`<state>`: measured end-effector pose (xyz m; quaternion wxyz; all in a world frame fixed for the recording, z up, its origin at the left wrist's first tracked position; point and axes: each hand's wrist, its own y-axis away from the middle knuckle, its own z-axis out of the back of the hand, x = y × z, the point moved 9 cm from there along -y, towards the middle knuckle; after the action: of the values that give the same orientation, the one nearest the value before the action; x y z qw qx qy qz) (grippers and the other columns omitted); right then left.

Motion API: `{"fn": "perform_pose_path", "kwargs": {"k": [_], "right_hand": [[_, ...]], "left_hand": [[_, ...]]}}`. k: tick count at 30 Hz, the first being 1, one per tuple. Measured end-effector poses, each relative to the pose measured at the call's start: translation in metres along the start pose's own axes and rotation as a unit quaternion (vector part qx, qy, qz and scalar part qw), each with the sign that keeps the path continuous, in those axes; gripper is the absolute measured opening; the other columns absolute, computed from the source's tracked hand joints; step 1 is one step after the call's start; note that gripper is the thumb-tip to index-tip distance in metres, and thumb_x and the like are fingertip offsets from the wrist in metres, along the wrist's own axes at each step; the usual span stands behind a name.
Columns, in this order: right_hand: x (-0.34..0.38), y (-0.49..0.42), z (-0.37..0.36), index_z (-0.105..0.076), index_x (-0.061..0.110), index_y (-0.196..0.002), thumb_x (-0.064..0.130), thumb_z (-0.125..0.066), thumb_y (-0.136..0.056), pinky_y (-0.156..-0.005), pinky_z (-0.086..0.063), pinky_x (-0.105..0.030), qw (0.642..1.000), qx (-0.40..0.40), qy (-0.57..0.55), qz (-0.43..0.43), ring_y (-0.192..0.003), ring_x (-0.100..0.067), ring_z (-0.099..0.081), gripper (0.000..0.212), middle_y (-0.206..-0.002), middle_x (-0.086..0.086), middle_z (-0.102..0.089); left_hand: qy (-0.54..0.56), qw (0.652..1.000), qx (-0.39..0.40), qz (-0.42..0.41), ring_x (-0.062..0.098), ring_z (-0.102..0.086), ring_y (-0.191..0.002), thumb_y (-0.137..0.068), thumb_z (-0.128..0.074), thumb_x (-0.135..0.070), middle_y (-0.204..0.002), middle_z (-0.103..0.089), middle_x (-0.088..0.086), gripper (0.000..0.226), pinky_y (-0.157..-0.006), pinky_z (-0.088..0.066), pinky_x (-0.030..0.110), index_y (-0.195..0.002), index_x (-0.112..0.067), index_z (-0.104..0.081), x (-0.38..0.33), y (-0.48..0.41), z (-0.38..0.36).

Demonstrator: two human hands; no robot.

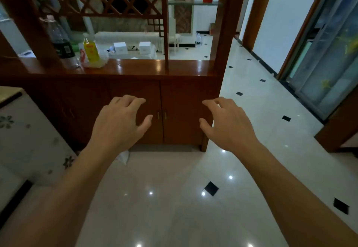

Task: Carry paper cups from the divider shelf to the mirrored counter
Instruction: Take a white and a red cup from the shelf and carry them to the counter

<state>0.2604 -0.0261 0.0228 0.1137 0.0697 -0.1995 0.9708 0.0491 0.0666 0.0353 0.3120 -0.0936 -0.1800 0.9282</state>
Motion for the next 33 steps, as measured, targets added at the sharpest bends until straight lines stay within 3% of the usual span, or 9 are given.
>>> {"fn": "perform_pose_path", "kwargs": {"k": [12,19,33], "right_hand": [[-0.023,-0.081,-0.062,-0.045,0.027,-0.136,0.051,-0.047,-0.09,-0.098,-0.041,-0.039,1.0,0.023,-0.012,0.004,-0.123,-0.02,-0.045,0.052,-0.135,0.0,-0.051],[-0.034,-0.188,-0.102,-0.046,0.027,-0.136,0.05,-0.048,-0.09,-0.098,-0.044,-0.041,0.999,0.027,-0.012,-0.016,-0.122,-0.02,-0.046,0.051,-0.134,0.0,-0.052],[-0.074,-0.36,-0.144,-0.05,0.024,-0.131,0.048,-0.05,-0.089,-0.091,-0.046,-0.038,0.999,-0.007,0.012,-0.046,-0.113,-0.019,-0.05,0.048,-0.125,-0.001,-0.056]], "left_hand": [[0.01,1.0,0.012,0.003,0.024,-0.052,-0.117,-0.091,-0.044,-0.053,-0.129,-0.058,0.005,0.054,-0.088,-0.046,0.041,-0.133,-0.02,-0.052,0.021,-0.081,-0.065],[0.022,1.0,0.015,-0.002,0.026,-0.051,-0.119,-0.09,-0.043,-0.054,-0.13,-0.057,0.006,0.055,-0.092,-0.045,0.045,-0.133,-0.021,-0.052,0.06,-0.187,-0.099],[0.045,0.998,0.018,-0.028,0.023,-0.049,-0.121,-0.089,-0.041,-0.056,-0.133,-0.055,0.003,0.057,-0.093,-0.042,0.04,-0.136,-0.023,-0.049,0.095,-0.371,-0.161]]}}
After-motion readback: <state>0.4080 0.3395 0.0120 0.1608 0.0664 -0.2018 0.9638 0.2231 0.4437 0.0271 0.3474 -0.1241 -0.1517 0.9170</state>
